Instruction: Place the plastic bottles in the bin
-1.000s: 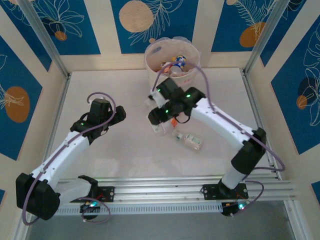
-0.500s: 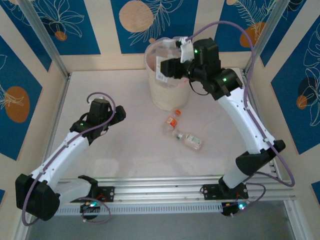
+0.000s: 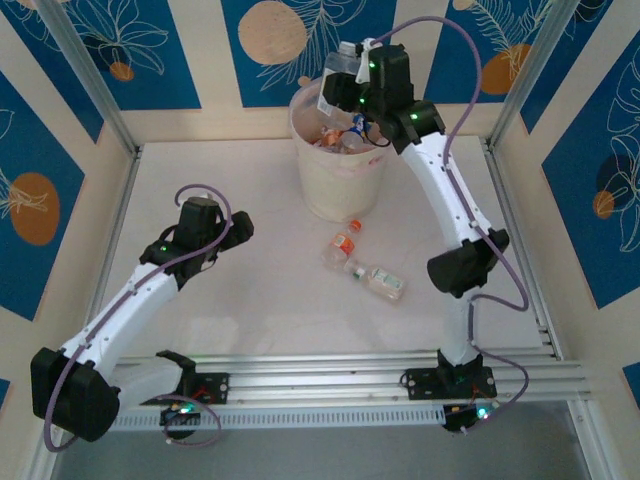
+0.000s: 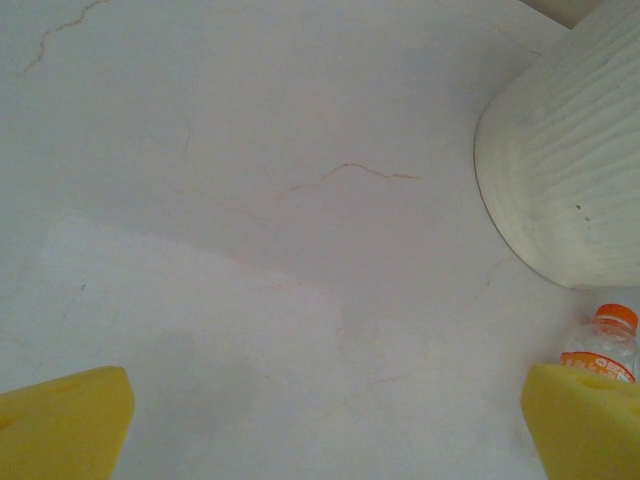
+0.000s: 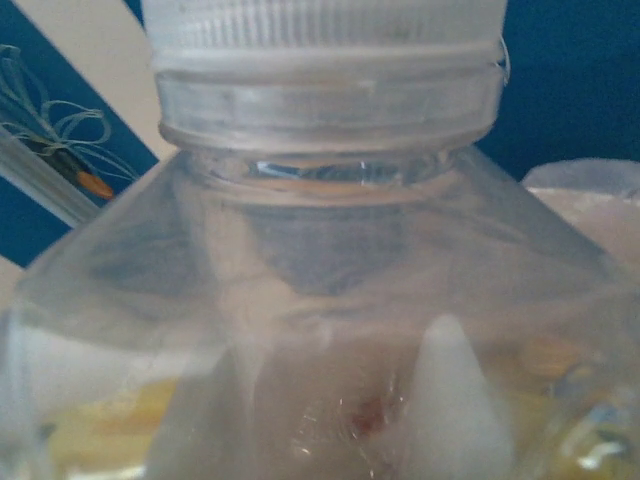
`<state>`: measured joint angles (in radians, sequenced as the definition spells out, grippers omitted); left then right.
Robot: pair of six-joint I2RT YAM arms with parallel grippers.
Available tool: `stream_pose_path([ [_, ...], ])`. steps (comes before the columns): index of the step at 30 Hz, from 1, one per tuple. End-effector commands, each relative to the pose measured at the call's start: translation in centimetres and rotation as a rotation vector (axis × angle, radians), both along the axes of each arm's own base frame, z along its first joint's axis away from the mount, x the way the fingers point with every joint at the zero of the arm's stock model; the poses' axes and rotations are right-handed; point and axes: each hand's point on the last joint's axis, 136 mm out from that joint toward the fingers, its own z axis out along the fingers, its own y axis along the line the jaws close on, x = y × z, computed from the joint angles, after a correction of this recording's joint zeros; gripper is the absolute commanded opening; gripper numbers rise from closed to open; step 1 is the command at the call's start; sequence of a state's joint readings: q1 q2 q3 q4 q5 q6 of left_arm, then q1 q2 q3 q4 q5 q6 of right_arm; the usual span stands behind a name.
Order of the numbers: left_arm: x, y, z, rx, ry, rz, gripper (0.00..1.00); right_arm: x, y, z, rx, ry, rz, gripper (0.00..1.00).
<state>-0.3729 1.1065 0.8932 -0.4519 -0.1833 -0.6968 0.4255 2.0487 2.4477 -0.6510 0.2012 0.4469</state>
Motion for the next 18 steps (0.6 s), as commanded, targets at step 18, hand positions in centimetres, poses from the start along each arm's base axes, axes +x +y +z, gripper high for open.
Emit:
stream_pose_path([
  [18, 0.1, 0.2, 0.7, -0.007, -0.014, 0.003, 1.00, 3.3, 0.1, -9.2, 0.136, 0.316, -0.074, 0.39],
])
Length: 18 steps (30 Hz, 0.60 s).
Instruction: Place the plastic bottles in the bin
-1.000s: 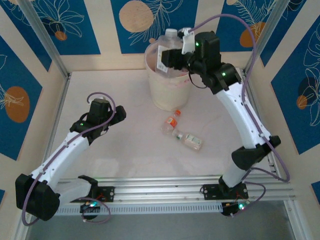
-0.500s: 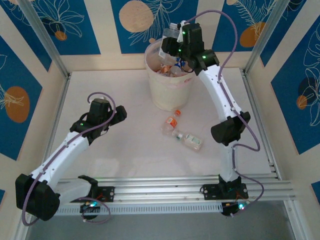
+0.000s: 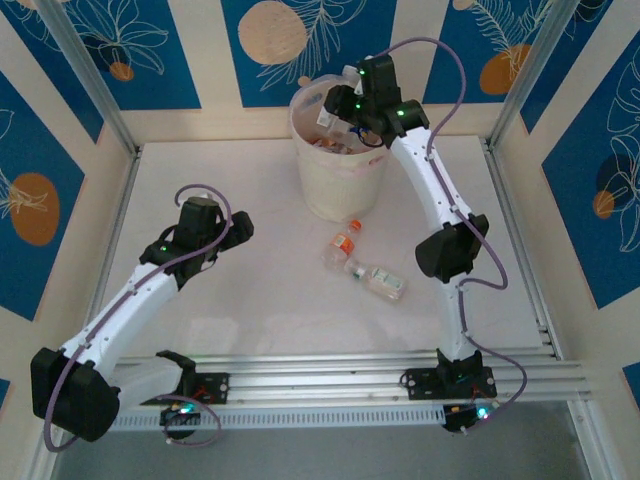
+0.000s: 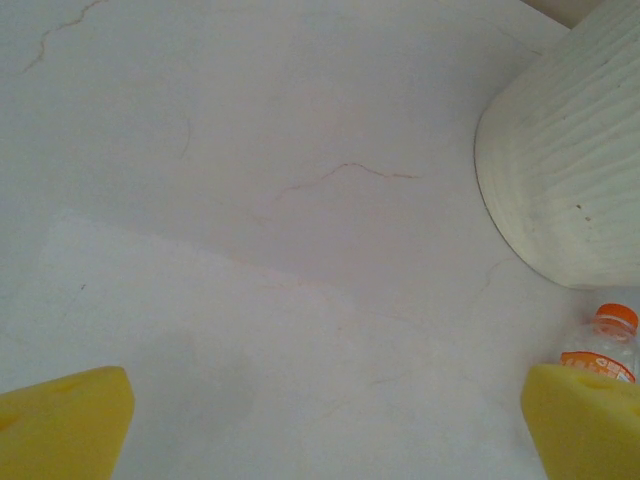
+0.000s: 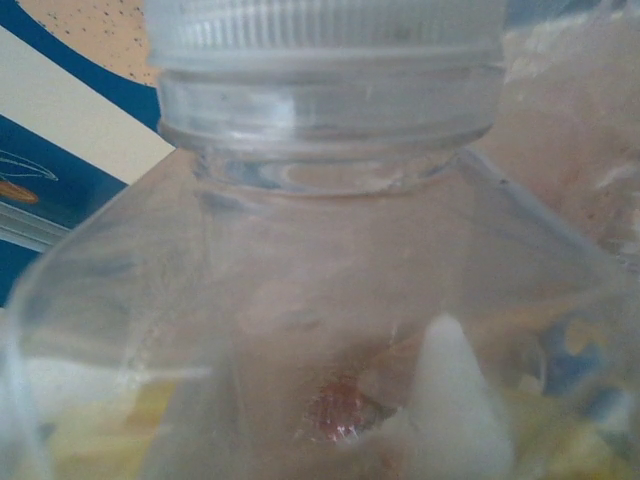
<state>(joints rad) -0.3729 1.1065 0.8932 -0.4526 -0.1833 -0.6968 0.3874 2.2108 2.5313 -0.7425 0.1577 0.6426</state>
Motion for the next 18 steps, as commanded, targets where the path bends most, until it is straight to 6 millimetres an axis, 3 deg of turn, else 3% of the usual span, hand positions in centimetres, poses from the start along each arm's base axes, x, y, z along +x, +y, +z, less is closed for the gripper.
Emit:
stream_pose_path([
  [1, 0.1, 0.2, 0.7, -0.008, -0.015, 0.004, 0.99, 0.0, 0.5, -1.9, 0.035, 0.078, 0.009, 0.39],
  [7, 0.2, 0.3, 0.7, -0.004, -0.014, 0.006, 0.99, 0.2, 0.6, -3.9, 0.011, 0.120, 0.001, 0.40],
  [12, 0.3, 0.1, 0.5, -0.003, -0.009, 0.001, 0.99, 0.5, 0.0, -5.0, -0.037, 0.130, -0.021, 0.49],
  [18, 0.3, 0.2, 0.5, -0.003, -0.007, 0.004, 1.00, 0.5, -0.7, -4.5, -0.076, 0.112, -0.028, 0.60],
])
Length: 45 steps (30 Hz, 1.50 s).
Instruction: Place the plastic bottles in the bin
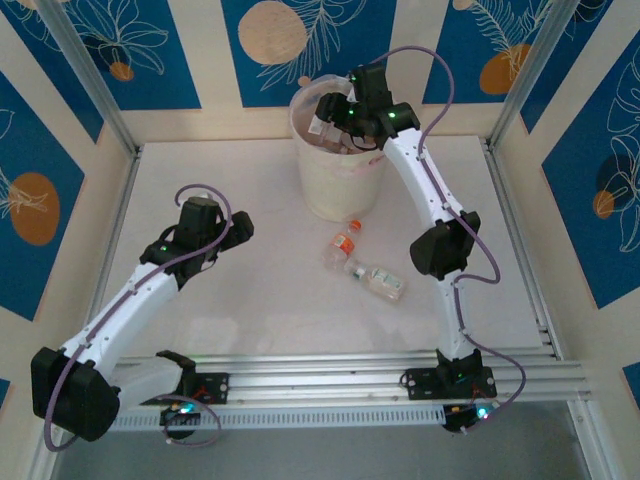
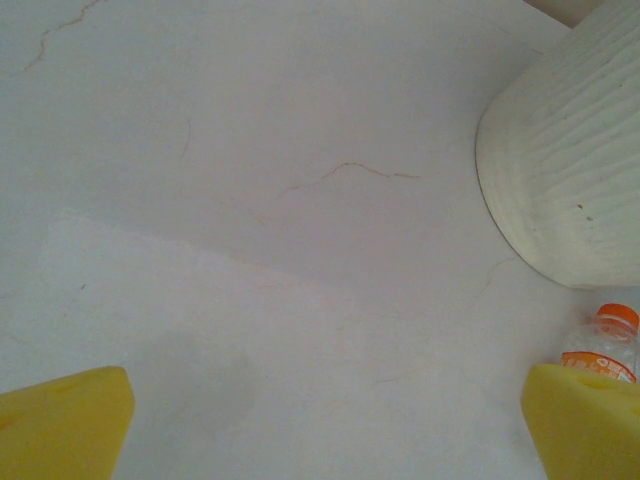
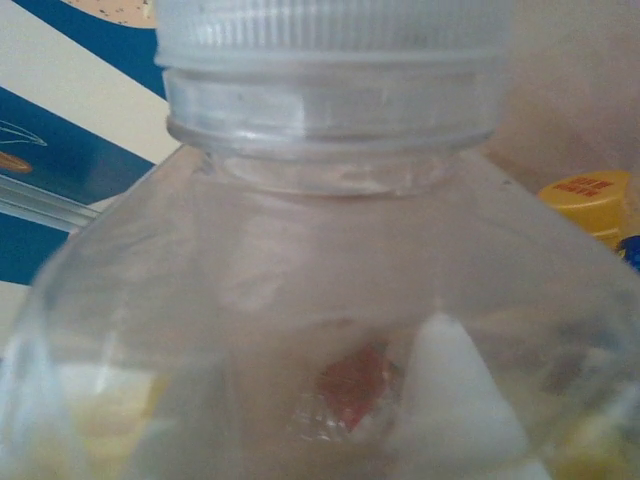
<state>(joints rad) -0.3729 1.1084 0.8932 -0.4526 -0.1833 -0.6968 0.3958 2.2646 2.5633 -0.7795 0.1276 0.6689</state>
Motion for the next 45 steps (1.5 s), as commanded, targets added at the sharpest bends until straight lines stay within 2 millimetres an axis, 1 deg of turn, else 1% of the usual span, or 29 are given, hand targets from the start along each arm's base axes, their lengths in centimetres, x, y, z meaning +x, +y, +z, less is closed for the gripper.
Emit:
stream_pose_path([
  [1, 0.3, 0.2, 0.5, -0.003, -0.008, 0.005, 1.00, 0.3, -2.0, -1.6, -0.100, 0.028, -0.047, 0.61],
  [5, 0.3, 0.2, 0.6, -0.001, -0.012, 0.005, 1.00, 0.3, -3.0, 0.0, -0.148, -0.020, -0.067, 0.66],
  [8, 0.3, 0.2, 0.6, -0.002, -0.012, 0.005, 1.00, 0.0, -3.7, 1.2, -0.184, -0.054, -0.081, 0.68],
  [11, 0.3, 0.3, 0.6, -0.002, -0.012, 0.007, 1.00, -0.2, -4.2, 2.1, -0.208, -0.079, -0.085, 0.68],
  [14, 0.3, 0.2, 0.5, -0.003, -0.010, 0.008, 1.00, -0.4, -3.9, 2.5, -0.206, -0.090, -0.061, 0.63],
  [17, 0.3, 0.2, 0.6, -0.007, -0.010, 0.007, 0.99, -0.5, -3.3, 2.1, -0.195, -0.084, -0.030, 0.55],
  [22, 0.3, 0.2, 0.6, -0.006, -0.008, 0.007, 1.00, -0.5, -2.1, 0.6, -0.188, -0.053, 0.011, 0.45],
  [24, 0.3, 0.3, 0.6, -0.005, -0.009, 0.009, 1.00, -0.7, -1.3, 0.0, -0.179, -0.040, 0.041, 0.44],
  [27, 0.3, 0.3, 0.6, -0.006, -0.011, 0.010, 0.99, -1.1, 0.7, -0.6, -0.160, -0.039, 0.121, 0.43],
  [29, 0.3, 0.2, 0.6, -0.008, -0.012, 0.009, 1.00, -1.5, 2.1, -0.7, -0.153, -0.051, 0.173, 0.45],
  [31, 0.4, 0.2, 0.6, -0.009, -0.010, 0.009, 1.00, -1.9, 3.3, -0.4, -0.151, -0.077, 0.225, 0.51],
  [33, 0.3, 0.2, 0.6, -0.009, -0.009, 0.008, 0.99, -2.1, 4.0, -0.1, -0.162, -0.099, 0.248, 0.56],
  [35, 0.3, 0.2, 0.6, -0.009, -0.009, 0.011, 1.00, -2.2, 4.3, 0.1, -0.172, -0.117, 0.264, 0.59],
  [38, 0.4, 0.1, 0.5, -0.010, -0.008, 0.008, 1.00, -2.1, 3.7, 0.9, -0.195, -0.142, 0.253, 0.64],
  [39, 0.4, 0.2, 0.5, -0.011, -0.008, 0.009, 1.00, -2.1, 3.4, 1.5, -0.206, -0.157, 0.249, 0.66],
  [45, 0.4, 0.2, 0.8, -0.009, -0.015, 0.011, 0.99, -2.8, 1.8, 6.2, -0.258, -0.286, 0.241, 0.82],
])
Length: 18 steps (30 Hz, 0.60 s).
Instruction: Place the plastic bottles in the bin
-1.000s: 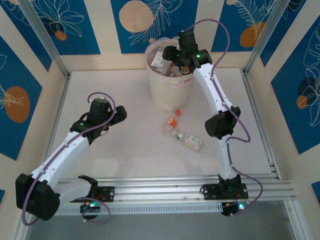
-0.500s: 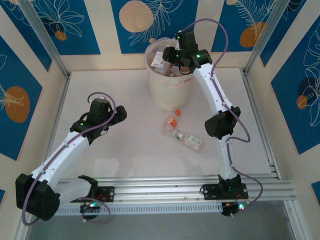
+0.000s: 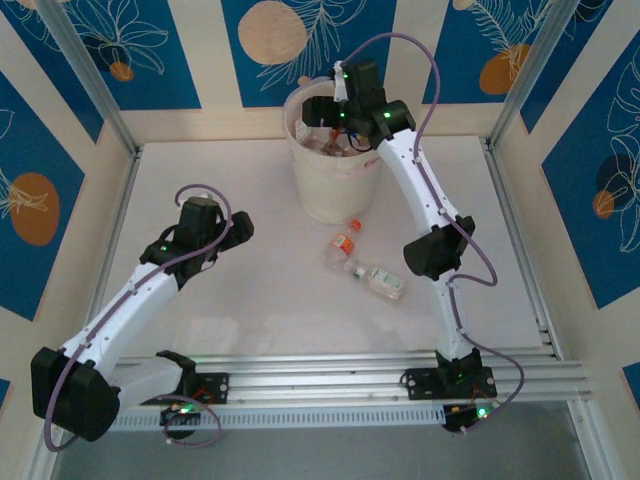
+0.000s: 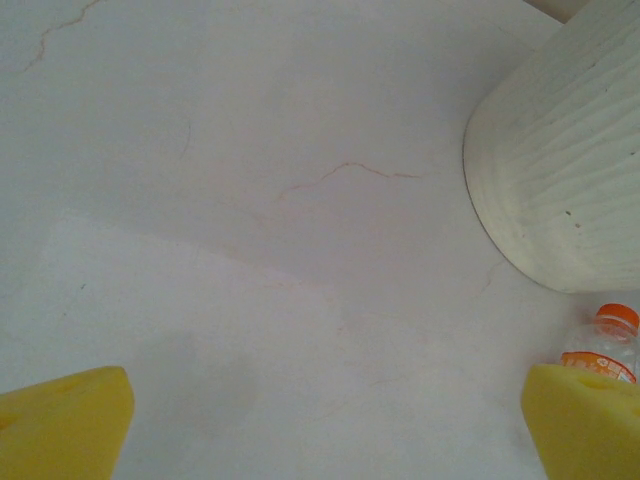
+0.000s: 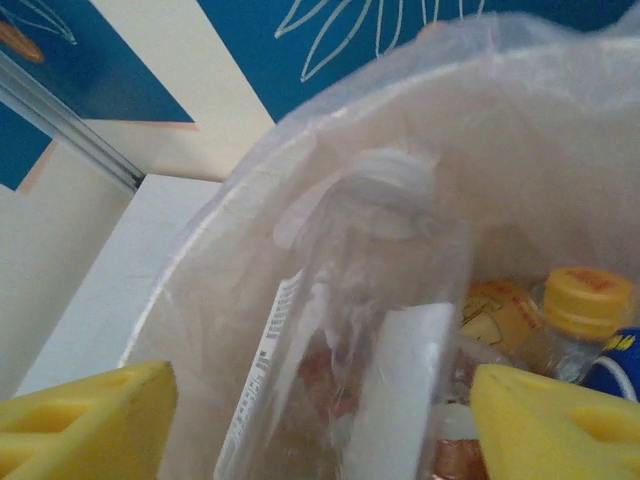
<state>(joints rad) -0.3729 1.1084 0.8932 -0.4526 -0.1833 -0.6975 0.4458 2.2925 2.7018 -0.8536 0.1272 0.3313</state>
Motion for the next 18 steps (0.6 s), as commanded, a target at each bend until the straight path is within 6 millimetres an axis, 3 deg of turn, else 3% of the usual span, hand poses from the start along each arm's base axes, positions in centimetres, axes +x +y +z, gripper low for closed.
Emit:
stream_pose_path([
  [1, 0.5, 0.2, 0.9, -0.008, -0.018, 0.010, 0.99, -1.2, -1.0, 4.5, -0.031, -0.119, 0.022, 0.84],
  [5, 0.5, 0.3, 1.2, -0.006, -0.026, 0.010, 1.00, -2.4, -2.5, 6.7, -0.076, -0.169, 0.003, 0.90],
  [8, 0.5, 0.3, 1.6, -0.003, -0.035, 0.008, 1.00, -3.6, -3.5, 7.0, -0.112, -0.162, -0.010, 0.94],
  [14, 0.7, 0.3, 1.9, 0.000, -0.046, 0.009, 1.00, -7.1, -4.9, 6.2, -0.167, -0.105, -0.016, 1.00],
  [18, 0.8, 0.2, 2.0, -0.006, -0.055, 0.005, 1.00, -10.3, -5.9, 4.6, -0.207, -0.053, -0.018, 0.99],
])
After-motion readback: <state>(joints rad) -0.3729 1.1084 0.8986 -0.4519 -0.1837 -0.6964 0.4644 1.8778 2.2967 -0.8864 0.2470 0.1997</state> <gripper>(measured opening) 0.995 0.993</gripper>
